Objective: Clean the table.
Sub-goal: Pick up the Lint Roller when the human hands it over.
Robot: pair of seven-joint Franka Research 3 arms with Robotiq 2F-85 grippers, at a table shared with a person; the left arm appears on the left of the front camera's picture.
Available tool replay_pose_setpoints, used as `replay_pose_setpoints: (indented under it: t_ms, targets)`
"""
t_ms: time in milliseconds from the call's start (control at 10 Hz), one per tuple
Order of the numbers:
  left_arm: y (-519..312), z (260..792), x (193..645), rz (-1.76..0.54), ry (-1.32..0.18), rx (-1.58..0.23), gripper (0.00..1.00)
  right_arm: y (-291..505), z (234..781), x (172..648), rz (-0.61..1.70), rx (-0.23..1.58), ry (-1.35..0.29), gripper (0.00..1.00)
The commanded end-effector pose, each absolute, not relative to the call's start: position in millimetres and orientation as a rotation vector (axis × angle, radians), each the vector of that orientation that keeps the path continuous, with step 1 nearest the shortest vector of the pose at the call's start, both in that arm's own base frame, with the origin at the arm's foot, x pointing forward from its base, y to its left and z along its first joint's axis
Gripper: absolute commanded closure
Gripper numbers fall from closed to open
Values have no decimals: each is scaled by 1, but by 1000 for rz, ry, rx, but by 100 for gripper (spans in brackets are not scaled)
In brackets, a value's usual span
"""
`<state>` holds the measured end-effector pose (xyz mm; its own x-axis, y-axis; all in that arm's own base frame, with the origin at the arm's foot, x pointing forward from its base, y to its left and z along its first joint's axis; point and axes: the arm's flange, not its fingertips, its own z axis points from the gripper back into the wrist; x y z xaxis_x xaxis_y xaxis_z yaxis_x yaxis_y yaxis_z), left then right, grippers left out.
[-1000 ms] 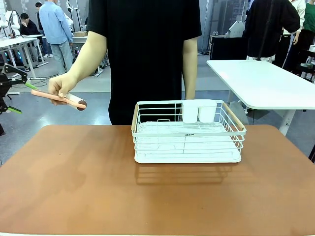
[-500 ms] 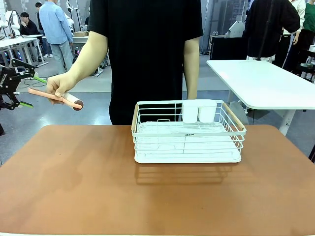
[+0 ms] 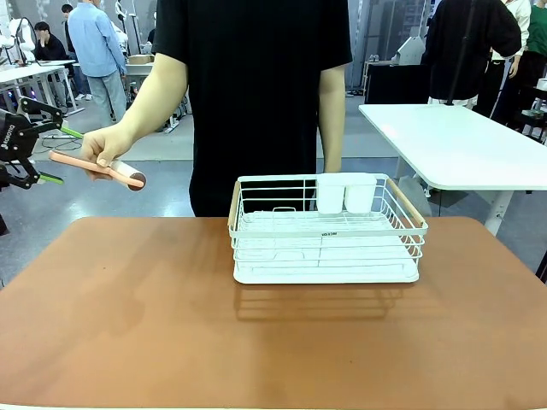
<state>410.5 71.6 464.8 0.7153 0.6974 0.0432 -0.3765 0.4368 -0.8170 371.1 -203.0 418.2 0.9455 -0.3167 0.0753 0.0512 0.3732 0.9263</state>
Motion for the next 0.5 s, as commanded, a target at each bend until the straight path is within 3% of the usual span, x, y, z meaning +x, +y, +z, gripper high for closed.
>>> replay_pose_setpoints:
  t_ms: [0,400]
  targets:
    - [68,459,408,688,-453,-915,0,-202,422,370,-225,1175,-275,0]
    - [66,454,412,690,-451,-931,2,-202,422,370,-225,1175,-275,0]
